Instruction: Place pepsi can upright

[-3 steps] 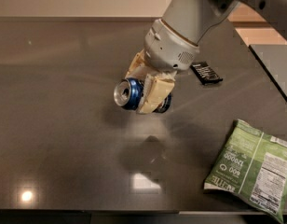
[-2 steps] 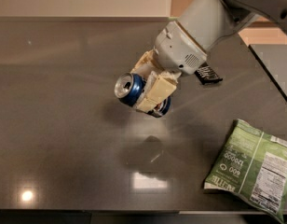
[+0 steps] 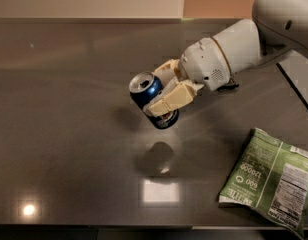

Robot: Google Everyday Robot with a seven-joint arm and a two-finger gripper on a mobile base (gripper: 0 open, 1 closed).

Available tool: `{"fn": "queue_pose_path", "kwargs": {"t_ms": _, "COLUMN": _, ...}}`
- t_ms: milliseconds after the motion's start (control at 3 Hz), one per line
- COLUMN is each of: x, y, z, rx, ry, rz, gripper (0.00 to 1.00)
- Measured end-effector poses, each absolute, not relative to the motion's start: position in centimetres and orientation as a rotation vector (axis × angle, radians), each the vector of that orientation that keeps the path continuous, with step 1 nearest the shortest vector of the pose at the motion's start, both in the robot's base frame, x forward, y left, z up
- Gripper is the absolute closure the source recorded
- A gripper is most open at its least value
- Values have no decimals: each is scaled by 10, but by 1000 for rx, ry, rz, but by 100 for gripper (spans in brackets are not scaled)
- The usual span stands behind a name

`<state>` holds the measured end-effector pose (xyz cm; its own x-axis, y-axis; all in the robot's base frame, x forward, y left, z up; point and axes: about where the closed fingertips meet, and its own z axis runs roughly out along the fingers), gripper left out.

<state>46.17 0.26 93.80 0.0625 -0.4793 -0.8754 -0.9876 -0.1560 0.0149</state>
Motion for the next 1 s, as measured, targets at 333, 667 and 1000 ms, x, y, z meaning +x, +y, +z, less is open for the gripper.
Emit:
{"fn": "queue_pose_path", "kwargs": {"t_ms": 333, "x": 470, "y": -9, "z": 937, "rx": -1589, "ry": 1423, "rz": 1097, "gripper": 100}}
{"fn": "queue_pose_path", "kwargs": {"t_ms": 667, "x": 477, "y": -19, "z": 930, "rx": -1497, "ry": 1380, "rz": 1140, "gripper": 100}}
{"fn": "queue_pose_path", "kwargs": {"t_ms": 1000, "x": 485, "y": -30, "z": 922, "rx": -1414, "ry": 1344, "rz": 1181, "gripper": 100}}
